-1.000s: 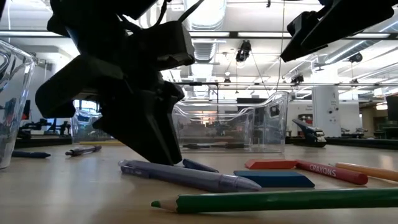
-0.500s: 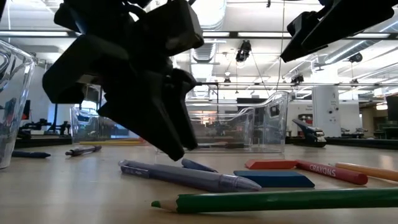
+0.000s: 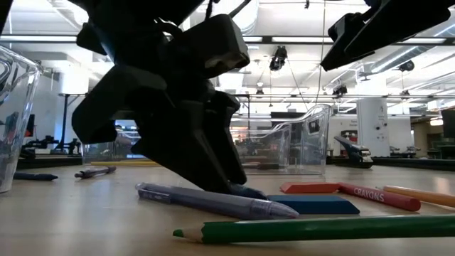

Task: Sort crayons/erasers/pens/pencils in bins
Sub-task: Put the bottom blue crayon into the bottom transparent bin

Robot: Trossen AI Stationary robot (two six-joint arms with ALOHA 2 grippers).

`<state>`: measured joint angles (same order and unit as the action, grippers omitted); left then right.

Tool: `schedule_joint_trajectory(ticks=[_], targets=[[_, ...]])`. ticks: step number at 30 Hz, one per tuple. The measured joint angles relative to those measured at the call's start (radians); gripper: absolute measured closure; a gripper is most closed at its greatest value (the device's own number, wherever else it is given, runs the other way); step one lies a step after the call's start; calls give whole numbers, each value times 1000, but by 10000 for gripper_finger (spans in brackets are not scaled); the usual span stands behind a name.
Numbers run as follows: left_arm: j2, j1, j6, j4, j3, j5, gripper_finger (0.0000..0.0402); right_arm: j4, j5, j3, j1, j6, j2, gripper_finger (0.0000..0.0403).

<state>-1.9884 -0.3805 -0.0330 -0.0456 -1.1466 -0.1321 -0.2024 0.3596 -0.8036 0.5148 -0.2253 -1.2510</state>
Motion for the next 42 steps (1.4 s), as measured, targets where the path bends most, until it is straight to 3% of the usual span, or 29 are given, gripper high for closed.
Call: schedule_joint_trajectory(ticks=[18,27,36,42], targets=[[-9,15,-37,-31,0,18,390,-1,0,4,0,0,0,149],[74,15,-27,-134,5,36,396,0,0,4,0,-1,0,149],[313,-29,82,-320,-10,37,398,-1,0,8,0,-1,1,149],[489,-114,280,-492,-11,34,398,-2,0,8,0,-3,1,149]])
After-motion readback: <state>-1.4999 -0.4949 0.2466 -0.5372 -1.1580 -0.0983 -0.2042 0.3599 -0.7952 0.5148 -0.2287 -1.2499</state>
